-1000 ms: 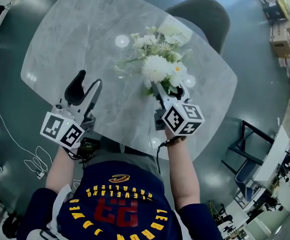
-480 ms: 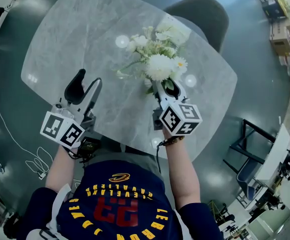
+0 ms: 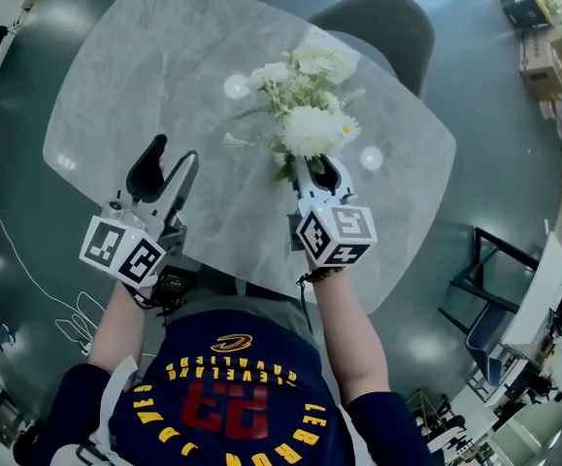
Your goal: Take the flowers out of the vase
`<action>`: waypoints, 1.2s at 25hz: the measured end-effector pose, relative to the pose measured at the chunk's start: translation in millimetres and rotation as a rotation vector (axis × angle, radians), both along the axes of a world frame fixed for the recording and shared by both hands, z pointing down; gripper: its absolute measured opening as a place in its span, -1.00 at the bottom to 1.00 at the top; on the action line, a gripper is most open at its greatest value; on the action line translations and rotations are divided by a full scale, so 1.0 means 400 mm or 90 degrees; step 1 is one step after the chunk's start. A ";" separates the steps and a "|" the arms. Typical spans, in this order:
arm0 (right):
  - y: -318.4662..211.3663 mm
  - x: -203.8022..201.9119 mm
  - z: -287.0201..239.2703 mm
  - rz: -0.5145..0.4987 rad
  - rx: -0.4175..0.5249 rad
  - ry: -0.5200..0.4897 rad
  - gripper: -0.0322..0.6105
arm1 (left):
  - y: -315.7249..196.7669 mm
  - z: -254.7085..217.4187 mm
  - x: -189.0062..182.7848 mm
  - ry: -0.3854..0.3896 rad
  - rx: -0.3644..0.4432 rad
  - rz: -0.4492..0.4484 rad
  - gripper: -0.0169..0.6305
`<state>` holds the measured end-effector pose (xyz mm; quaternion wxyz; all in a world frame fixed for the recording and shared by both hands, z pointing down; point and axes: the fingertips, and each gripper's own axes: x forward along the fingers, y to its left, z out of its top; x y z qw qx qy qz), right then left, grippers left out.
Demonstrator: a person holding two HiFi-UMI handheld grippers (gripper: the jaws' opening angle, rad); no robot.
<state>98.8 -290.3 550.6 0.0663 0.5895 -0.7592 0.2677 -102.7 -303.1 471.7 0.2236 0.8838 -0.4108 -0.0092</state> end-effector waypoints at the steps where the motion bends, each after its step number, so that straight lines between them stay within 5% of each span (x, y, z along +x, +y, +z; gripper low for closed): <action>1: 0.000 0.000 -0.007 0.000 0.007 0.000 -0.61 | 0.005 -0.001 0.003 0.000 0.001 0.002 -0.15; 30: 0.025 0.114 -0.224 0.109 0.140 -0.139 -0.74 | 0.059 -0.093 0.050 0.011 0.030 0.030 -0.15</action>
